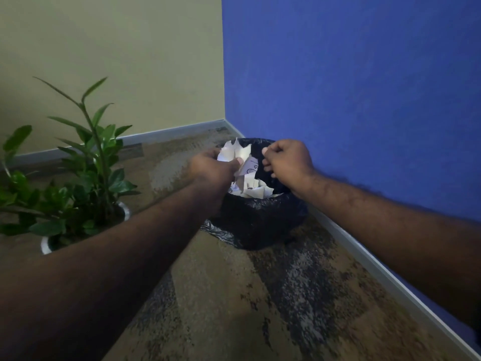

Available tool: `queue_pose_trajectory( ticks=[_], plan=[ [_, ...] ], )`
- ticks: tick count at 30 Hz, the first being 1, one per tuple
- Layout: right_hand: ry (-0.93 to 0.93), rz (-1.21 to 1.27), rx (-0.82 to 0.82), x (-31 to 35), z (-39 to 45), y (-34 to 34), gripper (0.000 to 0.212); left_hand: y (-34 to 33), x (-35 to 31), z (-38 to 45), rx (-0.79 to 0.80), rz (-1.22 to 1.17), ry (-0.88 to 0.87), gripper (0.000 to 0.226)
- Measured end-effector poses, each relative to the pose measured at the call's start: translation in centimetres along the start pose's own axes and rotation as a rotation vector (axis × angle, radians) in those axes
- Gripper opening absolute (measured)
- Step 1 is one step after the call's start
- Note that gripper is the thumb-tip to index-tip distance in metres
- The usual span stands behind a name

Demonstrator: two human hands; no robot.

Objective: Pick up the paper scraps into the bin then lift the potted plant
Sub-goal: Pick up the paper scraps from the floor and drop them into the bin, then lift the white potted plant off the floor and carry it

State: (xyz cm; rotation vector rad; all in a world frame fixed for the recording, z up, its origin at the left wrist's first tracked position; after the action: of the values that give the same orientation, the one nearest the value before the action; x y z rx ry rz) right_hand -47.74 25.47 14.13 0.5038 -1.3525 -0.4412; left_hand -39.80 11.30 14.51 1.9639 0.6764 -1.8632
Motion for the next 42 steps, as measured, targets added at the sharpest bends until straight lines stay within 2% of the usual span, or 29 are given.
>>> queue_pose_trajectory(
  ticks=[3, 6, 11, 15, 21, 25, 29, 34, 38, 42],
  plan=[
    [-0.022, 0.013, -0.006, -0.4, 0.2, 0.1, 0.014, -1.5, 0.6, -0.4, 0.197, -0.128, 0.127, 0.076],
    [-0.057, 0.022, -0.043, -0.7, 0.4, 0.3, 0.018, -1.5, 1.0, -0.7, 0.279, 0.006, 0.084, 0.087],
    [-0.009, 0.013, -0.079, -0.5, 0.0, 0.1, 0.021, -0.2, 1.2, -0.7, 0.253, 0.129, 0.003, 0.075],
    [0.033, -0.008, -0.076, 0.1, -0.9, 0.1, 0.013, 1.4, 1.0, -1.1, 0.184, 0.12, -0.068, 0.057],
    [0.211, -0.003, 0.0, 2.7, -3.3, -0.7, 0.019, 6.4, 0.5, -1.7, 0.177, 0.215, -0.106, 0.036],
    [0.341, -0.043, 0.072, 5.0, -5.6, -2.7, 0.019, 11.3, -0.5, -2.3, 0.177, 0.495, -0.247, 0.043],
    [0.414, -0.076, 0.2, 7.3, -8.3, -6.2, 0.014, 17.0, -0.9, -3.3, 0.161, 0.651, -0.234, 0.047],
    [0.353, -0.092, 0.365, 9.0, -11.3, -12.4, 0.012, 23.7, 0.0, -5.1, 0.027, 0.676, -0.201, 0.031],
    [0.216, -0.104, 0.492, 9.1, -13.0, -17.1, 0.014, 28.4, 2.6, -6.0, -0.087, 0.637, -0.146, 0.017],
    [0.006, -0.036, 0.637, 8.5, -14.4, -20.7, 0.024, 32.7, 6.2, -5.7, -0.203, 0.526, 0.023, 0.03]
  ],
)
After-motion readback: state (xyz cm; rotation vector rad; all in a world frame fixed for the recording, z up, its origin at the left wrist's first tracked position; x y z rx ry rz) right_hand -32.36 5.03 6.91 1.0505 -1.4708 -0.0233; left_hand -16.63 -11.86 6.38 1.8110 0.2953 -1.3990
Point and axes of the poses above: each hand's wrist, its own z-axis towards the middle knuckle, its own y-axis out of the back of the hand, x = y × z, the point moved 2 cm from there along z, towards the middle knuckle, and after that the axes turned 8 degrees about -z, right-handed, at the moved point
